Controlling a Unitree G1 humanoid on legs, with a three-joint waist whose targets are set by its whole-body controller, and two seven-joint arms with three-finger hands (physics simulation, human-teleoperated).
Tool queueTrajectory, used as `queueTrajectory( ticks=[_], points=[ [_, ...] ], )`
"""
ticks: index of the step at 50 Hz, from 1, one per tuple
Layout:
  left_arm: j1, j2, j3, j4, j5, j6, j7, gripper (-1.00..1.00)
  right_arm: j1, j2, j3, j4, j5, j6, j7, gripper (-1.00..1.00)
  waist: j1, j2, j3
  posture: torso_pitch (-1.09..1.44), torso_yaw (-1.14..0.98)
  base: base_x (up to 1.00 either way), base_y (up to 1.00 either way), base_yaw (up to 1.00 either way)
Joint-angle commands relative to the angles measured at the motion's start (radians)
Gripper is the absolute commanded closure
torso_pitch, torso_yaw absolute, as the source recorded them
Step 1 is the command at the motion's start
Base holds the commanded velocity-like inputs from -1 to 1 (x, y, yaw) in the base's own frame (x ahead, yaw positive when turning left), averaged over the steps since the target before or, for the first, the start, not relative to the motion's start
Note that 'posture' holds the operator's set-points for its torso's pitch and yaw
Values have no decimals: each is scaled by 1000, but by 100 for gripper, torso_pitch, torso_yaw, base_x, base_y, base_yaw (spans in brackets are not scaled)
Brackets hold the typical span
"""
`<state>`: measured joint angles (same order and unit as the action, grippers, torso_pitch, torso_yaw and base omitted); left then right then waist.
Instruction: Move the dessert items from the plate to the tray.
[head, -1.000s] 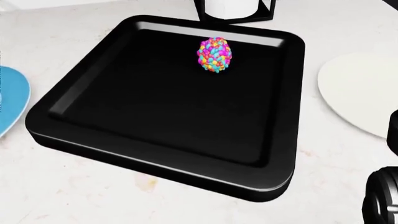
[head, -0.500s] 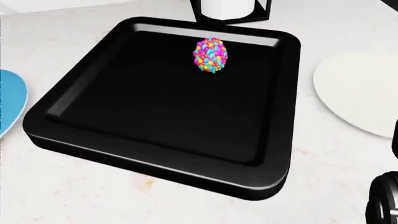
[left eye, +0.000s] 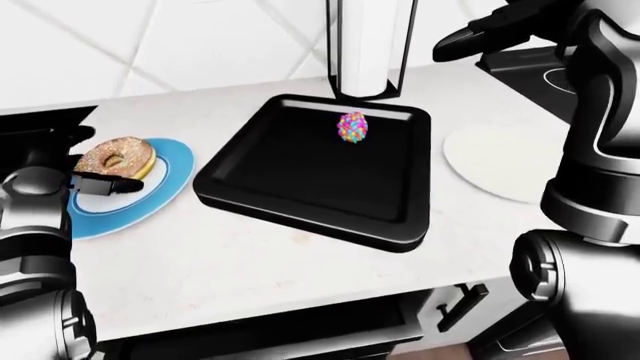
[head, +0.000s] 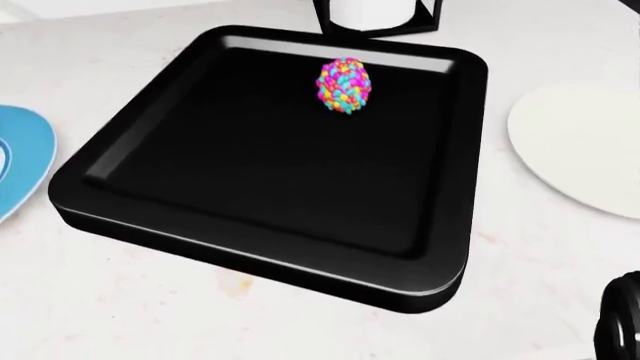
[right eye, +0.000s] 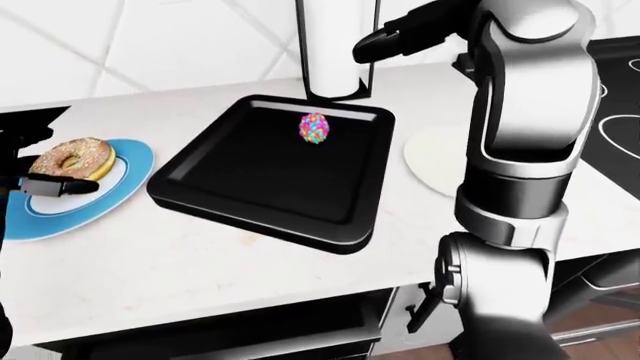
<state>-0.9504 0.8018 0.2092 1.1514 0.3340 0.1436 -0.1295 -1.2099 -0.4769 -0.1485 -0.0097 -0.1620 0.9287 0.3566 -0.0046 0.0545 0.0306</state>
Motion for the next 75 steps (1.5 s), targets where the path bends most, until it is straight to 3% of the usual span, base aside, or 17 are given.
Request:
queueTrajectory(
  ticks=[1, 8, 11, 19, 26, 37, 38, 41, 46, 53, 62, 68, 75],
  points=[
    [-26, 19, 0, -29, 18, -12, 22, -52, -35, -10, -8, -27, -3, -23, -6, -100, -1, -1, -22, 0, 0, 0, 0, 0],
    [-29, 20, -1, -41, 29, -13, 18, -43, -27, -8, -9, -27, 0, -28, -9, -100, -2, -2, -21, 0, 0, 0, 0, 0],
    [-31, 22, 2, -47, 31, -14, 15, -29, -24, -7, -8, -27, 0, -30, -10, -100, -2, -2, -22, 0, 0, 0, 0, 0],
    [-37, 29, 2, -91, 47, 12, 6, -14, -17, -4, -11, -28, 3, -34, -14, -100, -4, -5, -24, 0, 0, 0, 0, 0],
    [-44, 35, 11, -123, 55, 33, -1, 15, -8, -7, -11, -35, 6, -35, -15, -100, -2, -9, -27, 0, 0, 0, 0, 0],
    [-61, 53, 20, -173, 57, 54, -30, 40, -6, -13, -14, -32, 12, -39, -15, -100, -3, -14, -27, 0, 0, 0, 0, 0],
    [-61, 55, 21, -177, 57, 56, -34, 53, -9, -12, -14, -29, 13, -39, -16, -100, -4, -14, -27, 0, 0, 0, 0, 0],
    [-63, 59, 23, -175, 55, 51, -39, 60, -15, -11, -12, -23, 14, -40, -17, -100, -5, -14, -25, 0, 0, 0, 0, 0],
    [-70, 69, 25, -184, 53, 51, -46, 99, -16, -11, -13, -19, 14, -44, -19, -100, -6, -13, -22, 0, 0, 0, 0, 0],
    [-82, 65, 22, -278, 59, 102, -83, 100, -11, -12, -14, -25, 18, -41, -21, -100, -7, -15, -17, 0, 0, 0, 0, 0],
    [-217, -29, -31, -485, 123, 235, -218, 100, -17, -16, -20, -24, 16, -35, -34, -100, 0, -30, -7, 0, 0, 0, 0, 0],
    [-329, -105, -68, -408, 167, 158, -252, 100, -34, -24, -16, -24, 16, -21, -36, -100, 7, -39, -6, 0, 0, 0, 0, 0],
    [-385, -203, -71, -373, 123, 76, -321, 100, -41, -26, -11, -21, 12, -20, -32, -100, 10, -47, -6, 0, 0, 0, 0, 0]
  ],
)
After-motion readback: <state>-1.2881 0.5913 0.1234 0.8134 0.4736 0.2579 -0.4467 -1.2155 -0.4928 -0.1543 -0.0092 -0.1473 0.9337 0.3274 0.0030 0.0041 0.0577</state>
